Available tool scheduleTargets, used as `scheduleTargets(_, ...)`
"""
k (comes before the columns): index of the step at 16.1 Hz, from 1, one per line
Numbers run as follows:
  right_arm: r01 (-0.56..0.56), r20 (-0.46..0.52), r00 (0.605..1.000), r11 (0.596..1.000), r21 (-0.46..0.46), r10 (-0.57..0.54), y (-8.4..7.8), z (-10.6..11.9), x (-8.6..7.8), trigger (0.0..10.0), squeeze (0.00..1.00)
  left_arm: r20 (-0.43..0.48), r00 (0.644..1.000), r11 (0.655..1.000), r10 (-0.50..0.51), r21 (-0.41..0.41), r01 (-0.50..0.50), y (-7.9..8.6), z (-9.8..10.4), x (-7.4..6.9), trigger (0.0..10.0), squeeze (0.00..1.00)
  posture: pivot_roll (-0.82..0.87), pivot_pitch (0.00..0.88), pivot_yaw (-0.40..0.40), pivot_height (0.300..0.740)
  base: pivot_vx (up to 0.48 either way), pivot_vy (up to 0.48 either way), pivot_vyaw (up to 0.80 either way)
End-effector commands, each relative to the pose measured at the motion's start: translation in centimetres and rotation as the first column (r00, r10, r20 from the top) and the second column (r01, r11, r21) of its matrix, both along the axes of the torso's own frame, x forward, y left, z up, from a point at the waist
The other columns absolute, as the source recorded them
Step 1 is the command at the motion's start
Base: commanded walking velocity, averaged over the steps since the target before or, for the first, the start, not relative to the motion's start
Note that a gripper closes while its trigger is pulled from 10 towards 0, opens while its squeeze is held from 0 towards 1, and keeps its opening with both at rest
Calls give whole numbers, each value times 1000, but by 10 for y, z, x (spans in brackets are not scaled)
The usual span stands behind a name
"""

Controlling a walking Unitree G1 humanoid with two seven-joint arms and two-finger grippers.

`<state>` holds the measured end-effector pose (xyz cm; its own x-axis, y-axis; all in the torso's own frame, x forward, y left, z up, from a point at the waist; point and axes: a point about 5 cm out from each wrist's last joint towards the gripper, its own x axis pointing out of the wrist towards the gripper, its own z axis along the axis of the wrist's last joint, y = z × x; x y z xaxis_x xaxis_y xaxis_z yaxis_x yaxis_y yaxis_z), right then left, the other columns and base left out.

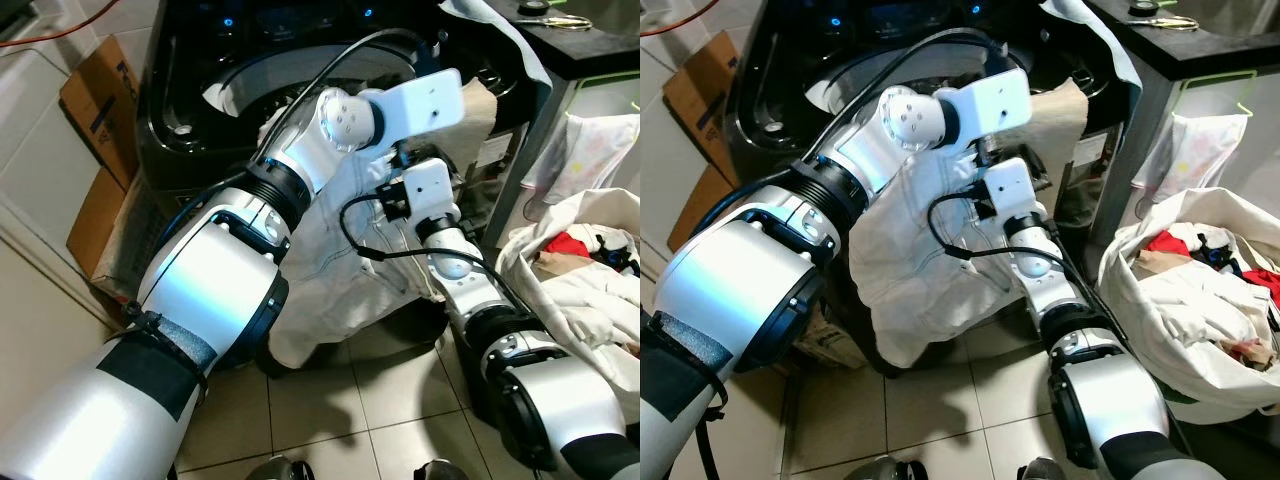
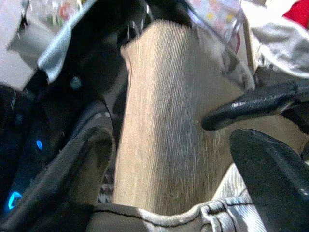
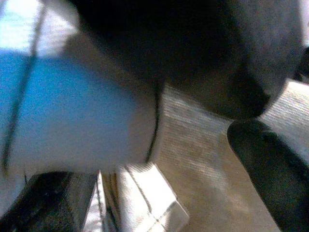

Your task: Clothes washing

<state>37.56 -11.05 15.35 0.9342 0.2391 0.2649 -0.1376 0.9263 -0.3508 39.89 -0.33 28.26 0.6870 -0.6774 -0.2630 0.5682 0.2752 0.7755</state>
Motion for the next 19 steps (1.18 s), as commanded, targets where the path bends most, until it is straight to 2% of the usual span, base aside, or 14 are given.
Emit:
scheduleTargets(1,-88,172,982,996,31,81,21,37,1,10000,0,-42,998,999,49,20,-48,8,-13,3,0,0,-39,0,142,740,0,0,0)
scheduleTargets(3,-96,181,980,995,35,88,21,39,1,10000,0,-6,995,995,97,-14,-97,13,-8,6,0,0,-41,0,142,740,0,0,0)
scheduleTargets(10,-101,190,978,994,44,91,18,38,-2,10000,0,45,989,987,143,-79,-139,19,1,10,0,0,-37,0,131,740,0,0,0)
scheduleTargets(13,-100,186,979,993,54,89,17,36,-3,10000,0,22,983,976,182,-122,-178,24,0,12,0,0,-40,0,133,740,0,0,0)
scheduleTargets(19,-100,186,979,993,54,89,17,36,-3,10000,0,22,983,976,182,-122,-178,24,0,12,0,0,-40,0,133,740,0,0,0)
